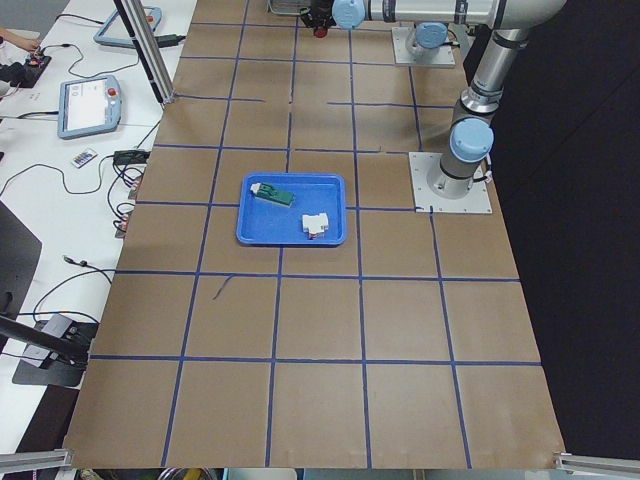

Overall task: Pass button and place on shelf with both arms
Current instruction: 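Lift the push button with the left gripper and carry it toward the right gripper, then close the right gripper on the push button while the left gripper holds it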

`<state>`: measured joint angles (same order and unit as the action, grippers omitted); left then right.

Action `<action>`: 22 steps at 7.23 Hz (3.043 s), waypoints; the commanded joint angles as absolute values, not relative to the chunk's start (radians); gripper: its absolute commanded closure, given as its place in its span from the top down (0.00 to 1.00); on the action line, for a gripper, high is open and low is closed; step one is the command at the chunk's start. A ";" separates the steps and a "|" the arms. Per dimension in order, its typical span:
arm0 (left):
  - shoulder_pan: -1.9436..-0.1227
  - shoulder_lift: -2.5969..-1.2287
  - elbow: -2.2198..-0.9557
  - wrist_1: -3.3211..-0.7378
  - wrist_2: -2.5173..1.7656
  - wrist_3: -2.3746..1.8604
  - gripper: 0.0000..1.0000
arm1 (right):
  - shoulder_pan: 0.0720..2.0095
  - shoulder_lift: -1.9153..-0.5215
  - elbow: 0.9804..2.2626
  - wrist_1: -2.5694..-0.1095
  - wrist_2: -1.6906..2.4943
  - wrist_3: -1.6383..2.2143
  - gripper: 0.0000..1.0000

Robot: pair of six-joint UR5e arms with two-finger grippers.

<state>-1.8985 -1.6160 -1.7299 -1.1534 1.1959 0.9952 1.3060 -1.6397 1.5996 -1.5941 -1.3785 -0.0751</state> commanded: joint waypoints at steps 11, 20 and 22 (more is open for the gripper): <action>-1.957 -1.664 -1.743 -0.947 1.094 0.824 0.00 | 1.342 -1.595 1.809 -1.255 -0.624 -0.665 1.00; -1.959 -1.654 -1.741 -0.946 1.095 0.822 0.00 | 1.328 -1.601 1.766 -1.233 -0.617 -0.643 0.34; -1.960 -1.648 -1.740 -0.946 1.095 0.822 0.00 | 1.328 -1.600 1.766 -1.223 -0.617 -0.643 0.28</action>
